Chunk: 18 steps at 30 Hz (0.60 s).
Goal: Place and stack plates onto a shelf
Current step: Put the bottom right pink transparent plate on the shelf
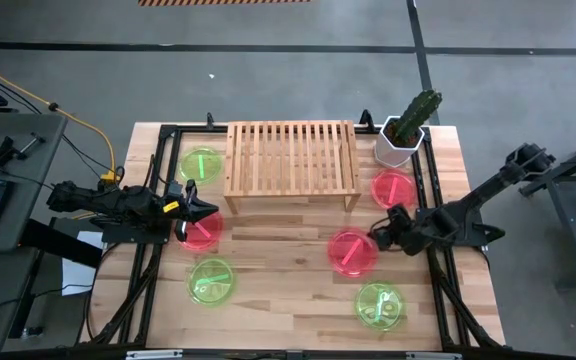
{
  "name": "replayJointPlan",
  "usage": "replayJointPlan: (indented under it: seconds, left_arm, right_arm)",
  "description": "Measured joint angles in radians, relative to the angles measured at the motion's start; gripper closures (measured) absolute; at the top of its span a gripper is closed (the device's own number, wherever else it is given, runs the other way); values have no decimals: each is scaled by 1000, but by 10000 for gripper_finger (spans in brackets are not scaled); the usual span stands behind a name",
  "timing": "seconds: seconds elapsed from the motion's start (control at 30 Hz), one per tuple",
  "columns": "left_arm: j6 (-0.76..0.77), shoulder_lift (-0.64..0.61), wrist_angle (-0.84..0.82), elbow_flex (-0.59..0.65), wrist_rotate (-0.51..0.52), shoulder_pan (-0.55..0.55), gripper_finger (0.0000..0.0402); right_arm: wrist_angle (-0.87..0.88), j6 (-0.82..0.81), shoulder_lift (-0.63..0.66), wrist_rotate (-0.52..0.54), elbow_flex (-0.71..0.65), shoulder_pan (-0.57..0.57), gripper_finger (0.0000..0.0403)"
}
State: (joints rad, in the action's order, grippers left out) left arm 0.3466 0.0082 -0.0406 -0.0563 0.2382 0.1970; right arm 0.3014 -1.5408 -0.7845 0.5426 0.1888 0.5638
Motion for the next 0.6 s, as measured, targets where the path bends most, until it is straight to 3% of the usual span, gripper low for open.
replayJointPlan:
  seconds: [0.27,0.6]
  left_arm:
    - [0,0,0,0,0,0,401]
    - [0,0,0,0,0,0,401]
  right_arm:
    - [-186,3,-1,11,-111,-15,252]
    - [-290,9,-121,4,-114,-15,252]
